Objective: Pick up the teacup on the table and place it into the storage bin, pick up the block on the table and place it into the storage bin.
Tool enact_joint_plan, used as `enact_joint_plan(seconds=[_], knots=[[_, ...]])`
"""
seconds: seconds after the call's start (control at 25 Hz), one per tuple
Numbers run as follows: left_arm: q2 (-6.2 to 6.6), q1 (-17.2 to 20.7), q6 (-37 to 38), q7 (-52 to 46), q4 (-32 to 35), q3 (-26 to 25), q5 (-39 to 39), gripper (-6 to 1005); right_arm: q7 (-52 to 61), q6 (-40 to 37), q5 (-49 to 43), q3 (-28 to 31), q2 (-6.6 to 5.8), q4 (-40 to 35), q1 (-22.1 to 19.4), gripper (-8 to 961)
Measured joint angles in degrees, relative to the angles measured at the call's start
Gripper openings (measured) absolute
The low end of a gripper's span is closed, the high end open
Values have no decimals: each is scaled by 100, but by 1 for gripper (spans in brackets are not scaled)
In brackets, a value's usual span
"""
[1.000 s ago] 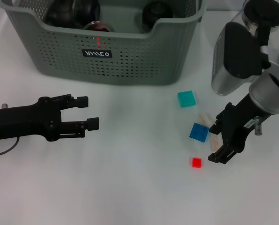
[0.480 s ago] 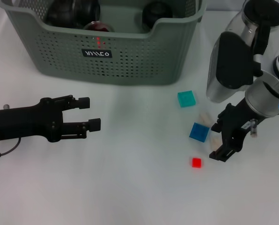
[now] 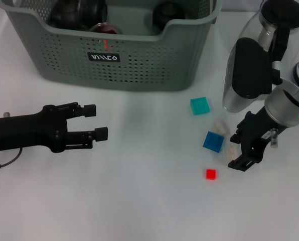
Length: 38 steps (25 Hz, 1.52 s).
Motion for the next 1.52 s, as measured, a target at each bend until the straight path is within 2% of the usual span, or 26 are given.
enact_joint_plan(seconds=[0.08, 0.4, 0.84, 1.04, 1.16, 1.32, 1.52], knots=[[-2, -2, 4, 0, 0, 0, 0, 861, 1, 40, -1, 0, 0, 37, 2, 726], [-7, -2, 29, 0, 0, -6, 0, 861, 2, 173, -1, -20, 0, 148, 29, 606], [-7, -14, 24, -48, 0, -9, 0, 861, 106, 165, 0, -95, -1, 151, 70, 585], [-7, -20, 15, -51, 0, -3, 0, 861, 132, 134, 0, -94, -8, 136, 74, 443], [-7, -14, 12, -52, 0, -1, 0, 861, 131, 80, 16, 8, -10, 80, 56, 443], [-7, -4, 9, -57, 0, -2, 0, 861, -104, -330, 260, 808, -15, -520, -126, 442], [2, -2, -5, -61, 0, -8, -1, 861, -1027, -1341, 1873, 2525, -59, -1088, -293, 441]])
